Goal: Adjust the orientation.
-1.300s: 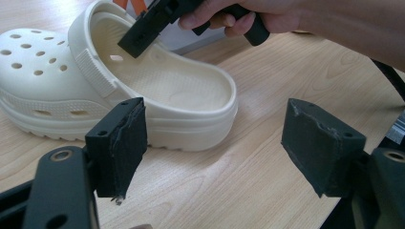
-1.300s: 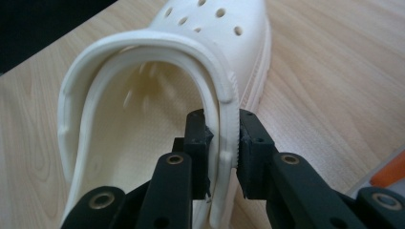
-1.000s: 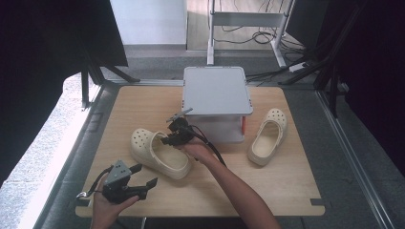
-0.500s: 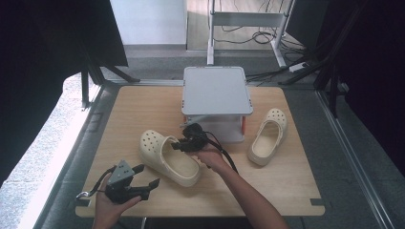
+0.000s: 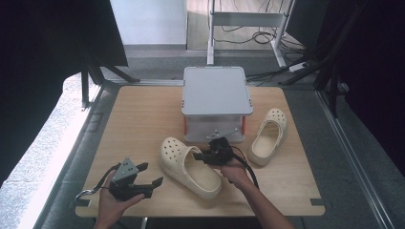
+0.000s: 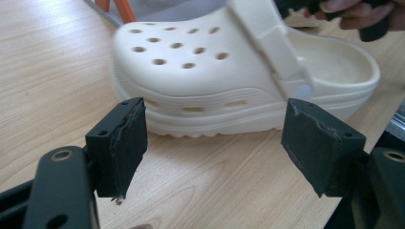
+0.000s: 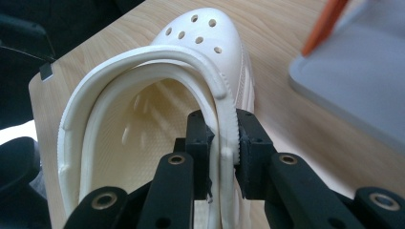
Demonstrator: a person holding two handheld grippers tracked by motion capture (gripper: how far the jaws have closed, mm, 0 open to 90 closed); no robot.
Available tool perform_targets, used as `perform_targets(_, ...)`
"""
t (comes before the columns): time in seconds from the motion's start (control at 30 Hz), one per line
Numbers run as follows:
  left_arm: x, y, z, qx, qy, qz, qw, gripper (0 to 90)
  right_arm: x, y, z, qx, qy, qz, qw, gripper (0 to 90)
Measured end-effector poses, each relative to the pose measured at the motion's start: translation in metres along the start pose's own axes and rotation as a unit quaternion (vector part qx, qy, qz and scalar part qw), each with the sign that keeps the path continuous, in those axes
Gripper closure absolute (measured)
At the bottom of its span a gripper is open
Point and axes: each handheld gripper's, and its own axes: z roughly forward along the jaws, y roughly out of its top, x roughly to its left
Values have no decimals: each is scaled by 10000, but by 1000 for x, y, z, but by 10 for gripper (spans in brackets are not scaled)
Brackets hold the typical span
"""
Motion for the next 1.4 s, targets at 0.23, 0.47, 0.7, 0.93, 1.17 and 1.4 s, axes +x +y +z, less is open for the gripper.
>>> perform_targets(0.23, 0, 2, 4, 5, -60, 41, 10000, 242, -9, -27, -21, -83, -140, 191, 9997, 781)
perform_targets(0.47, 0, 3, 4, 9, -48, 38, 10000, 242, -17, -51, -38, -162, -286, 354, 9988, 780)
perform_targets(0.7, -1, 2, 6, 46, -48, 50, 10000, 242, -17, -65, -45, -288, -357, 406, 9981, 778)
perform_targets(0.93, -2, 1, 15, 126, -117, 111, 9998, 243, -20, -64, -44, -245, -242, 375, 9987, 766)
perform_targets(1.17, 0, 2, 11, -5, -112, 127, 9999, 250, -25, -64, -47, -259, 46, 495, 9984, 648)
perform_targets(1.4, -1, 2, 9, 24, -85, 111, 9999, 249, -26, -63, -73, -428, -156, 431, 9980, 569)
